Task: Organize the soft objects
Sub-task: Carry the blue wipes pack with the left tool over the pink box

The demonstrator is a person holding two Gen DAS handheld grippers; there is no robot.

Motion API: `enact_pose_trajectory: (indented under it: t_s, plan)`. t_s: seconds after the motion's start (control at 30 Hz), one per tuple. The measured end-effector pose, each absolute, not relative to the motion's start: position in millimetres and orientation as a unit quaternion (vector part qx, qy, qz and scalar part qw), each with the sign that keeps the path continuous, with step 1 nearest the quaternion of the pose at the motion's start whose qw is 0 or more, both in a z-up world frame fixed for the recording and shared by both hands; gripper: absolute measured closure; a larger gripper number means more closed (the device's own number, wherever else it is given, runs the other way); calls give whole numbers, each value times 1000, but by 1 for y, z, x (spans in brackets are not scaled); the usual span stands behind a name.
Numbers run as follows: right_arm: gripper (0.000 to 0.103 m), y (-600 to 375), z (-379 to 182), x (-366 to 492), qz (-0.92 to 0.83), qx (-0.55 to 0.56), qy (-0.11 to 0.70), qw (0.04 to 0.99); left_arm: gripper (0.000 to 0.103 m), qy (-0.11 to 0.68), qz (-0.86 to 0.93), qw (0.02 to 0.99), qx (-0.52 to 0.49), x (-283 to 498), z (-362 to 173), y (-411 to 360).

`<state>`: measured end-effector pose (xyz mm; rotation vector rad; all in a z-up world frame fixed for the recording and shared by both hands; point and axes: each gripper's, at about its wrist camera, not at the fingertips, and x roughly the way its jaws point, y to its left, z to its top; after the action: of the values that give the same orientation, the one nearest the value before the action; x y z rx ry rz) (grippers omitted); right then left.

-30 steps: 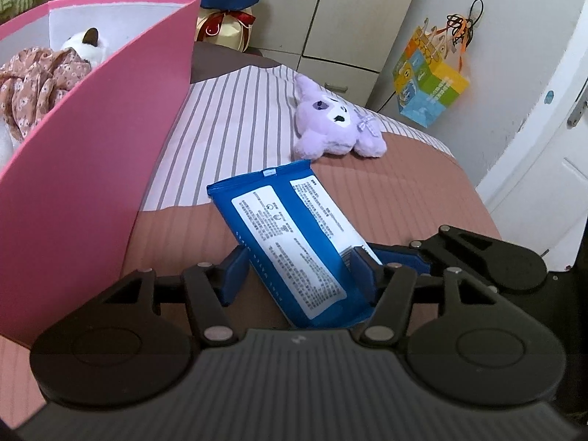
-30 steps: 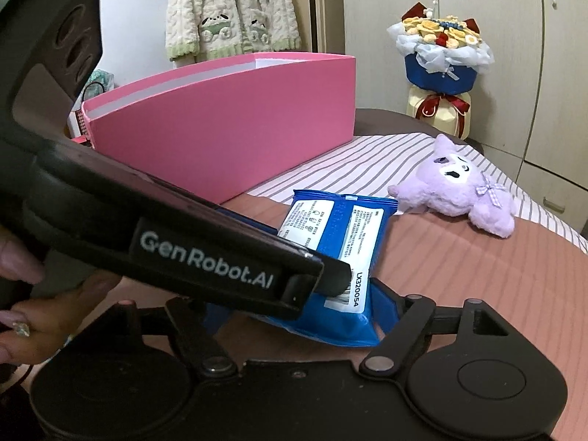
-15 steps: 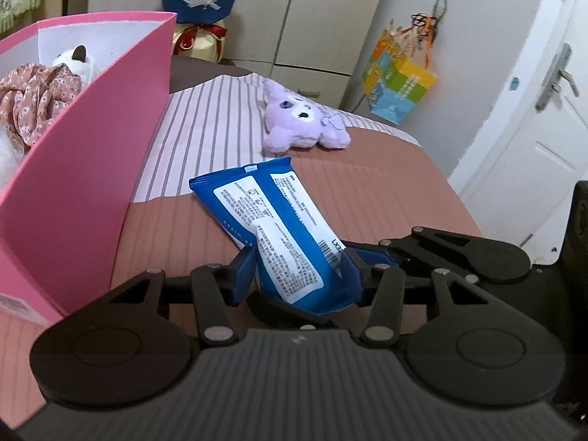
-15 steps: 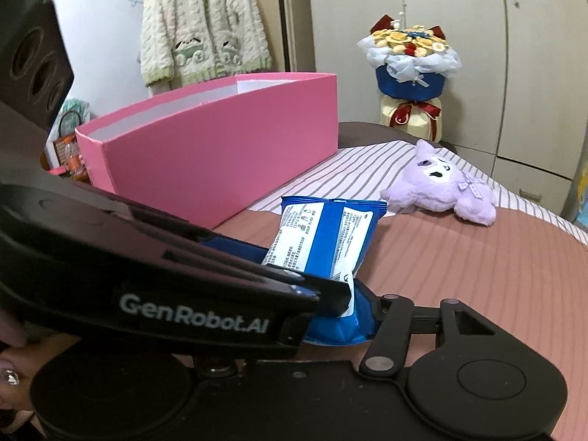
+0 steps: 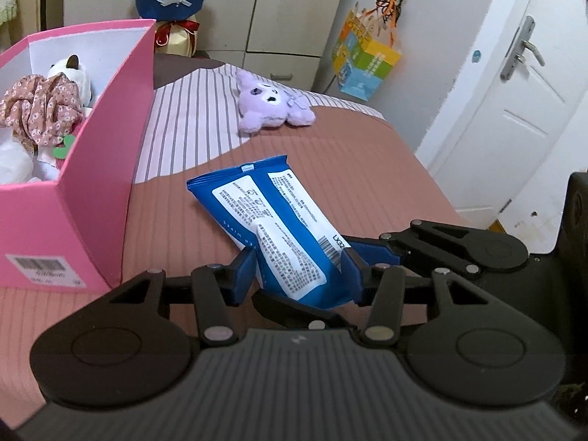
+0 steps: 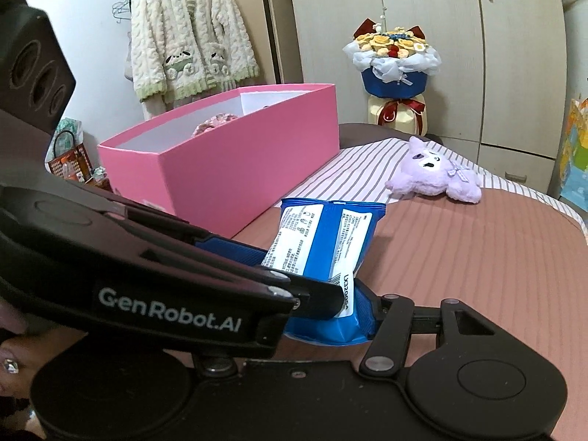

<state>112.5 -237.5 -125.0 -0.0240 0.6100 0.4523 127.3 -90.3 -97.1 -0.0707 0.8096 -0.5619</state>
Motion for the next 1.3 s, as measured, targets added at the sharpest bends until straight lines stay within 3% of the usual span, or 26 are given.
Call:
enact_pose_trajectory:
  t_s: [0.6,0.93,1.3]
  plan:
    - [40,-205,-73,54,245,-75,312,915,54,423,-312,850,-34,75,-45,-47]
    - [40,-174,-39,27,267,-119,272,917,53,390,-303,869,-30,51,-8,-15]
    - [39,-145,-17,59,296,-83,237,922,54,355,-268,895,-34,78,19,25]
